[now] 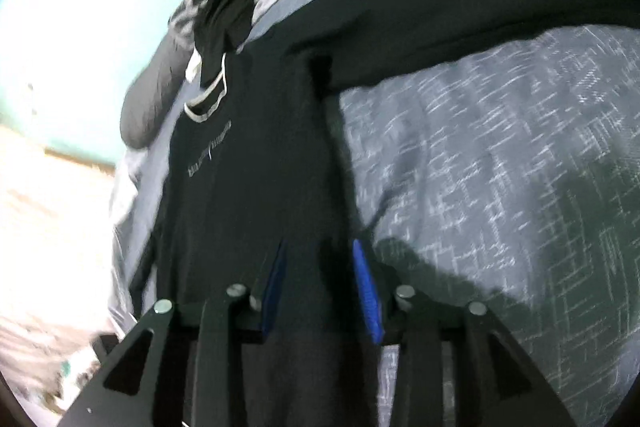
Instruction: Fold clothes
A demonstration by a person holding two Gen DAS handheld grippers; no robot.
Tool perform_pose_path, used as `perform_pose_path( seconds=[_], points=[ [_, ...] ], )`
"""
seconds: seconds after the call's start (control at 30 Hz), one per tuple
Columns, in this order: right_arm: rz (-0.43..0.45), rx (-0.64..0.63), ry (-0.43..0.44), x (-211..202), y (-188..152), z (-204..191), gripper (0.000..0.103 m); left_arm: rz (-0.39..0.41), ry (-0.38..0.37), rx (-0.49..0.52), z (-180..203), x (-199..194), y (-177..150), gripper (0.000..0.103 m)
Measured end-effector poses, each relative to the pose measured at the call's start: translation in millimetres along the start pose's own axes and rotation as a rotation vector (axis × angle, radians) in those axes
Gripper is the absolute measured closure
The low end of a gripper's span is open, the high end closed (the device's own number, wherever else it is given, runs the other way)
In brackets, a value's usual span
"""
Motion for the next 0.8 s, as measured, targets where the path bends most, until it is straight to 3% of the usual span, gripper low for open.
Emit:
perform_pose_path(
  seconds=[0.03, 0.1, 0.17, 0.53, 0.6, 0.8],
  points=[
    [-0.003, -0.009, -0.012, 0, -3, -1, 0.075, 0.0, -0.001, -0.002, -1, -1, 0, 0.086],
    [0.0, -0.015, -0.036, -4, -10, 2, 0.095, 0.0, -0.004, -0.005, -2, -2, 0, 0.086],
    [0.011, -0.011, -0.06, -10, -17, 8, 0.099, 0.0, -0.006, -0.008, -3, -3, 0, 0.086],
    [0.171, 0.038, -0.064, -49, -45, 2, 0.096, 0.095, 0.001, -0.095, -30, -36, 27, 0.082],
    [0.217, 0.044, -0.022, -54, -51, -6, 0.096, 0.093, 0.001, -0.1, -26, -29, 36, 0.077],
    [0.27, 0.016, 0.067, -58, -58, -26, 0.096, 0.067, 0.019, -0.07, -16, -11, 62, 0.076]
  ],
)
Point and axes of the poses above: each gripper's, at about its wrist camera, not at the fingertips, and x roughly the way its jaws point, z to its right, y to its top, the point moved 9 cm from there along x, roughly the way its jaws point, and after that the axes turned 11 degrees about -x, right-handed, at the moved point
